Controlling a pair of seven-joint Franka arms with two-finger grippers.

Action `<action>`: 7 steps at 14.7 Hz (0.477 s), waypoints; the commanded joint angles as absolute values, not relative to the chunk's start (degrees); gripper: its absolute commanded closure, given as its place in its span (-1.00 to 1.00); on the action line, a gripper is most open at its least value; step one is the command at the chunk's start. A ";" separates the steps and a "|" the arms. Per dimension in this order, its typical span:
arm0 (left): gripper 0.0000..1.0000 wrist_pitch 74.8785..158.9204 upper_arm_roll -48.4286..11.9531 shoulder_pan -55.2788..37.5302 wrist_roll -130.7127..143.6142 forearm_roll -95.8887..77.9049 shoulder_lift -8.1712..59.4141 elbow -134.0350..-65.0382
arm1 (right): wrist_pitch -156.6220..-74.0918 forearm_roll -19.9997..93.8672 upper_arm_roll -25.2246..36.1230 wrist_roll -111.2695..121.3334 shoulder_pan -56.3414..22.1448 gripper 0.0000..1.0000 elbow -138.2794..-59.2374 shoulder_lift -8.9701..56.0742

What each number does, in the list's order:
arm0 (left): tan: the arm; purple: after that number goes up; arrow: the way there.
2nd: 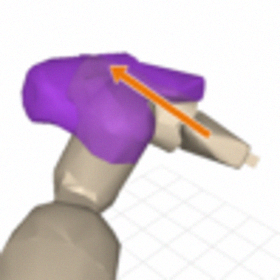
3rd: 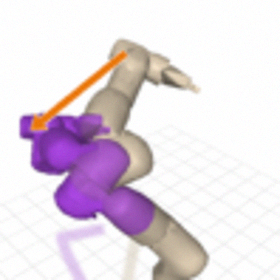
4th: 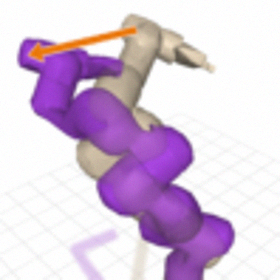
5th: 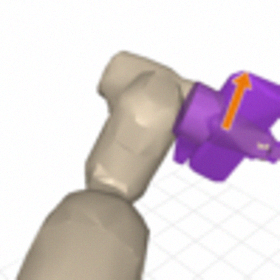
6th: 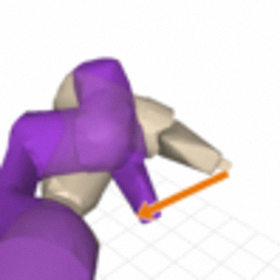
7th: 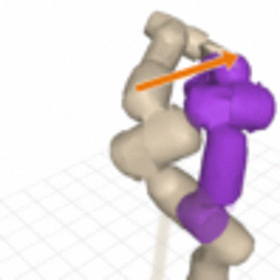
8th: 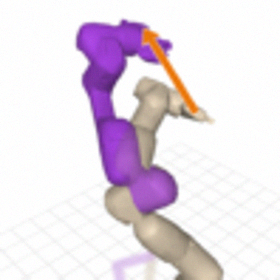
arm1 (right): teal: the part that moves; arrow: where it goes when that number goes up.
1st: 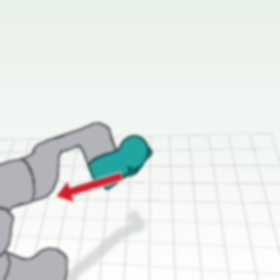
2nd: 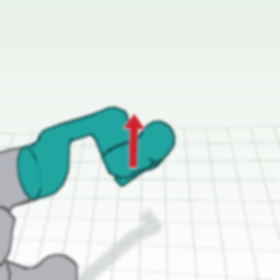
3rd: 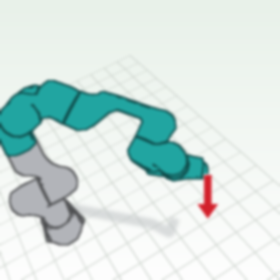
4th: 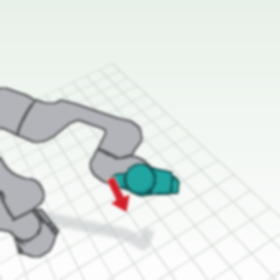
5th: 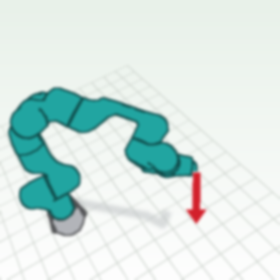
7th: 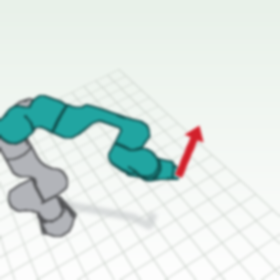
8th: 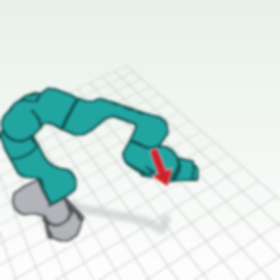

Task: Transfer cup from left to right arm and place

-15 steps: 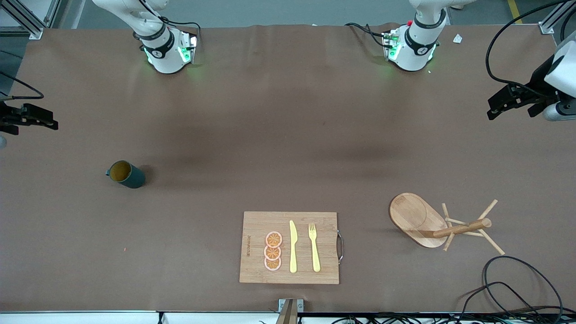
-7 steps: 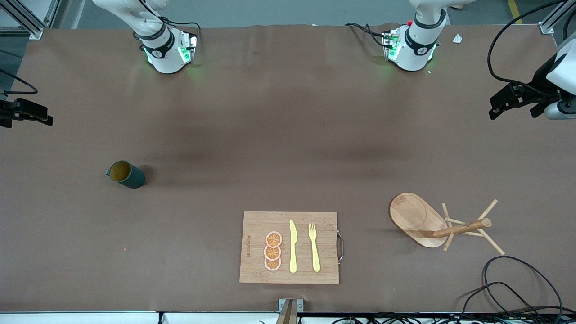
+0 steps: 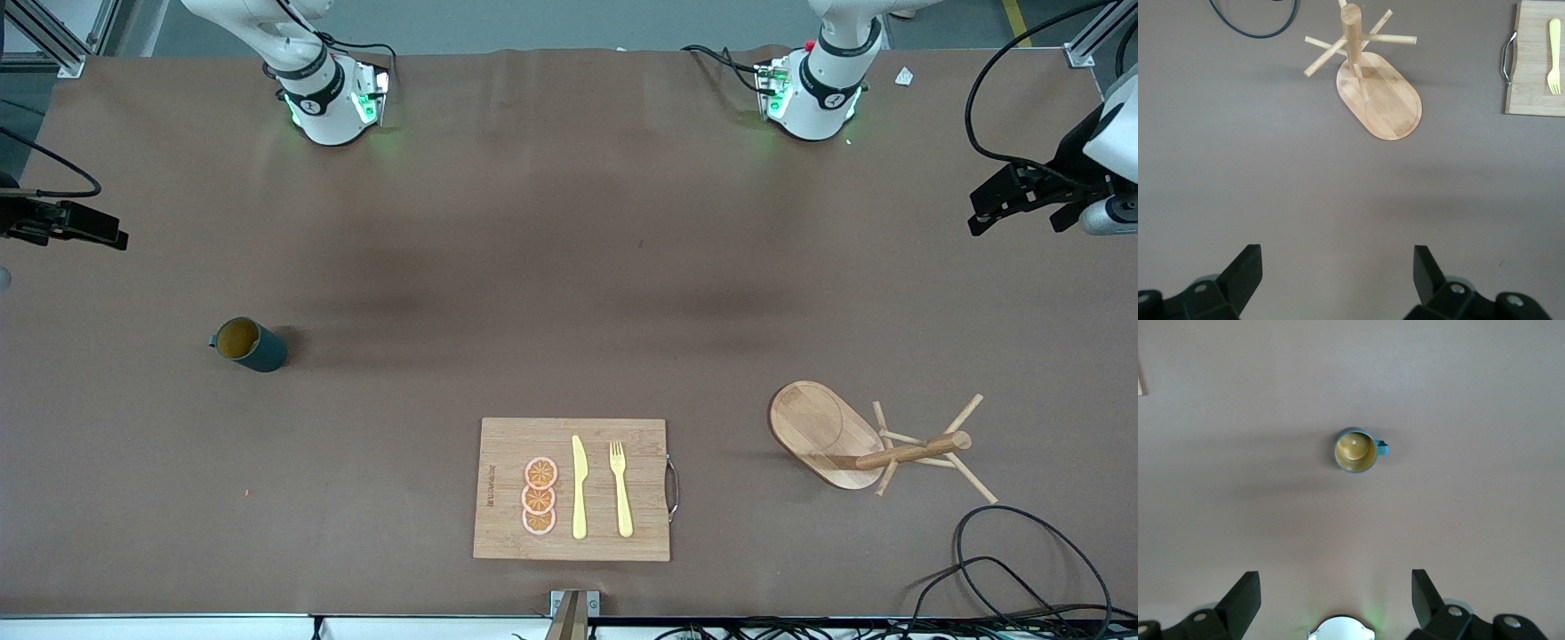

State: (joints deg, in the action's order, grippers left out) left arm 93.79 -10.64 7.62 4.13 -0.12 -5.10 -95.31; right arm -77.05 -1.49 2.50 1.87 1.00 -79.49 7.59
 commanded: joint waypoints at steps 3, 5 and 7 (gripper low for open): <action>-1.00 92.82 -10.90 7.74 3.08 0.70 -4.31 -94.04 | -77.25 -0.97 2.55 3.69 0.97 -1.00 -83.57 2.04; -1.00 91.07 -11.07 7.56 2.99 0.70 -4.48 -93.43 | -77.52 -0.97 2.64 3.69 0.97 -1.00 -86.12 -0.95; -1.00 89.74 -11.25 7.73 2.90 0.70 -4.22 -92.03 | -79.53 -1.05 2.64 3.69 0.88 -1.00 -89.72 -4.20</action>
State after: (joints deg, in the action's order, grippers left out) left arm 92.07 -10.83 7.51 3.90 -0.12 -4.83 -94.61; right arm -76.93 -1.49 2.55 2.99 0.90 -82.90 1.64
